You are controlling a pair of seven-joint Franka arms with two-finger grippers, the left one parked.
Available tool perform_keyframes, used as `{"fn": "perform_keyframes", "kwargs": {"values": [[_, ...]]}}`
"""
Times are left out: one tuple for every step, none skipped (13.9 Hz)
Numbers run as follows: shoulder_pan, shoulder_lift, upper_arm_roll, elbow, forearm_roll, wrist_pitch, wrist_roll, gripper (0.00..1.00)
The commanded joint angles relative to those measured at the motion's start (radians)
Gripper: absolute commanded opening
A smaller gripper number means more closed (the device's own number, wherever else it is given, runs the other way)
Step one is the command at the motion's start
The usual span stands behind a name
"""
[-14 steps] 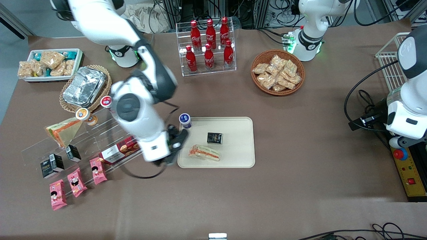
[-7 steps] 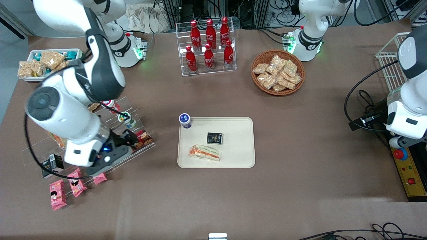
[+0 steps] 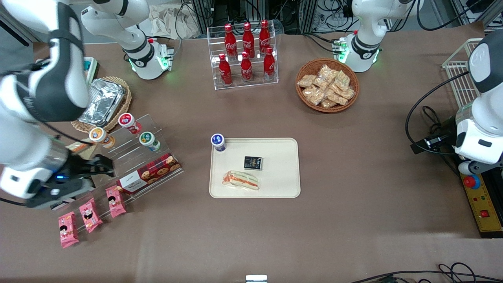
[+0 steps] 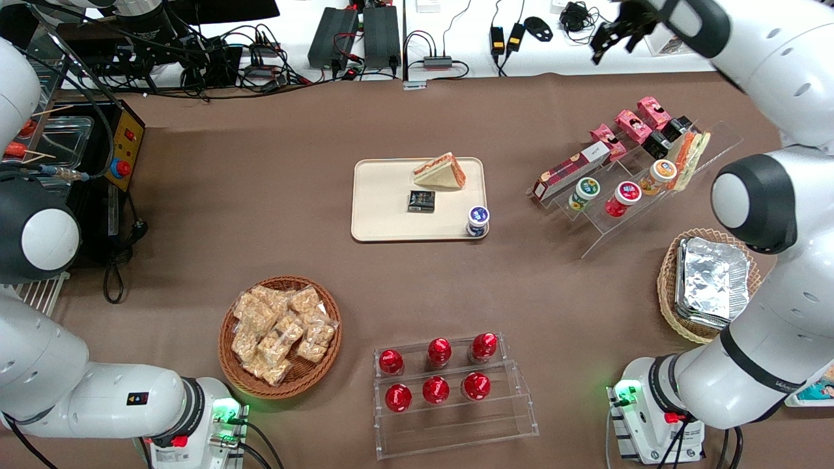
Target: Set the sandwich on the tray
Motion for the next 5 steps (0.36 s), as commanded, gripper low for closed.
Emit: {"fn": "perform_keyframes", "kwargs": {"values": [[-0.064,-0.053,0.002,-0.017,0.031,-0.07,0.011,0.96],[-0.092,-0.06,0.003,-0.017,0.029,-0.083,0.011,0.96],[-0.122,-0.069,0.011,-0.017,0.031,-0.096,0.009,0.96],[-0.157,-0.071,0.02,-0.017,0.032,-0.103,0.009,0.96],[-0.167,-0.071,0.021,-0.017,0.032,-0.107,0.009,0.96]]}}
